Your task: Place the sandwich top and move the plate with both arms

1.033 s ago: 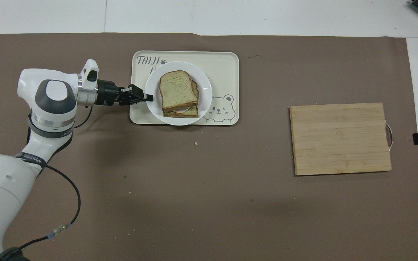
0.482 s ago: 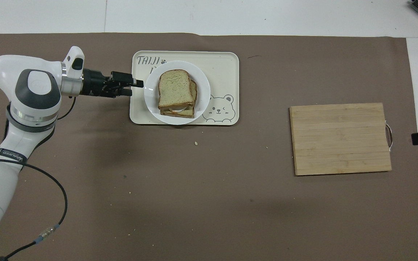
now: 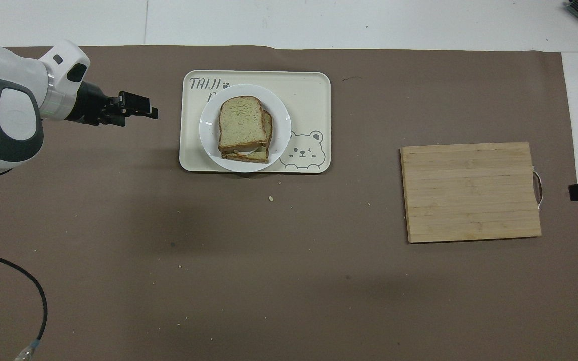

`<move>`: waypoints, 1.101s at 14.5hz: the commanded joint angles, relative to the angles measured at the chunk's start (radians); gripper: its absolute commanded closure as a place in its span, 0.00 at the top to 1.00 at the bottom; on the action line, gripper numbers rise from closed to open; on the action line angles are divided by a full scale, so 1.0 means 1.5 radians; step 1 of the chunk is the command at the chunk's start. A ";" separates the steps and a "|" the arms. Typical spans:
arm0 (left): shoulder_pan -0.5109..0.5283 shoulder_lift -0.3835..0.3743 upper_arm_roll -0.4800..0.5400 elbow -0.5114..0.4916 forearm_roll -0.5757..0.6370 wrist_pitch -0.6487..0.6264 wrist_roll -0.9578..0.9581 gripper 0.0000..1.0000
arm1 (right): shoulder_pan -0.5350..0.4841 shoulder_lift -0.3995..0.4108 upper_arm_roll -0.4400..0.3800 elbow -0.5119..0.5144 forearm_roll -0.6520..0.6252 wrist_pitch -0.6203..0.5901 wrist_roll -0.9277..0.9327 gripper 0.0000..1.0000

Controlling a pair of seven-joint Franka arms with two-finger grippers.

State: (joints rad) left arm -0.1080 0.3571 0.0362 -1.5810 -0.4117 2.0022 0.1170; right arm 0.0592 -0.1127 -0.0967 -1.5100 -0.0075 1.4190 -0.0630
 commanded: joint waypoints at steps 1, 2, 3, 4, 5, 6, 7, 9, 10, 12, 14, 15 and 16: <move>0.010 -0.062 0.012 -0.019 0.110 -0.044 -0.021 1.00 | -0.008 -0.011 0.004 -0.013 0.011 0.004 -0.018 1.00; 0.010 -0.082 0.020 -0.020 0.136 -0.056 -0.034 1.00 | -0.008 -0.011 0.004 -0.012 0.011 0.004 -0.018 1.00; 0.010 -0.105 0.020 -0.018 0.173 -0.079 -0.047 1.00 | -0.008 -0.011 0.004 -0.012 0.011 0.004 -0.018 1.00; 0.010 -0.125 0.020 -0.014 0.224 -0.096 -0.065 1.00 | -0.008 -0.011 0.004 -0.012 0.011 0.004 -0.018 1.00; 0.009 -0.148 0.018 -0.013 0.252 -0.113 -0.079 1.00 | -0.008 -0.011 0.004 -0.012 0.011 0.004 -0.018 1.00; 0.004 -0.166 0.018 -0.012 0.259 -0.133 -0.079 1.00 | -0.008 -0.011 0.004 -0.013 0.011 0.004 -0.018 1.00; 0.000 -0.180 0.020 -0.010 0.263 -0.165 -0.080 1.00 | -0.008 -0.011 0.004 -0.012 0.011 0.004 -0.018 1.00; -0.001 -0.211 0.017 0.003 0.269 -0.223 -0.080 1.00 | -0.008 -0.010 0.004 -0.012 0.011 0.004 -0.018 1.00; 0.001 -0.228 0.020 0.010 0.269 -0.249 -0.078 1.00 | -0.008 -0.011 0.004 -0.012 0.011 0.004 -0.018 1.00; 0.001 -0.237 0.021 0.050 0.272 -0.327 -0.075 1.00 | -0.008 -0.011 0.004 -0.013 0.011 0.004 -0.018 1.00; 0.002 -0.238 0.013 0.073 0.268 -0.362 -0.075 1.00 | -0.008 -0.011 0.004 -0.012 0.011 0.004 -0.018 1.00; 0.003 -0.247 0.012 0.068 0.265 -0.365 -0.079 1.00 | -0.008 -0.011 0.004 -0.012 0.011 0.004 -0.018 1.00; 0.008 -0.253 0.012 0.059 0.264 -0.363 -0.075 1.00 | -0.008 -0.011 0.004 -0.012 0.011 0.004 -0.018 1.00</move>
State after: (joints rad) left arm -0.0991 -0.0203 0.0575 -1.4950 -0.0269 1.4812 0.0160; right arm 0.0592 -0.1128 -0.0967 -1.5100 -0.0075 1.4190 -0.0630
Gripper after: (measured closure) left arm 0.000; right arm 0.000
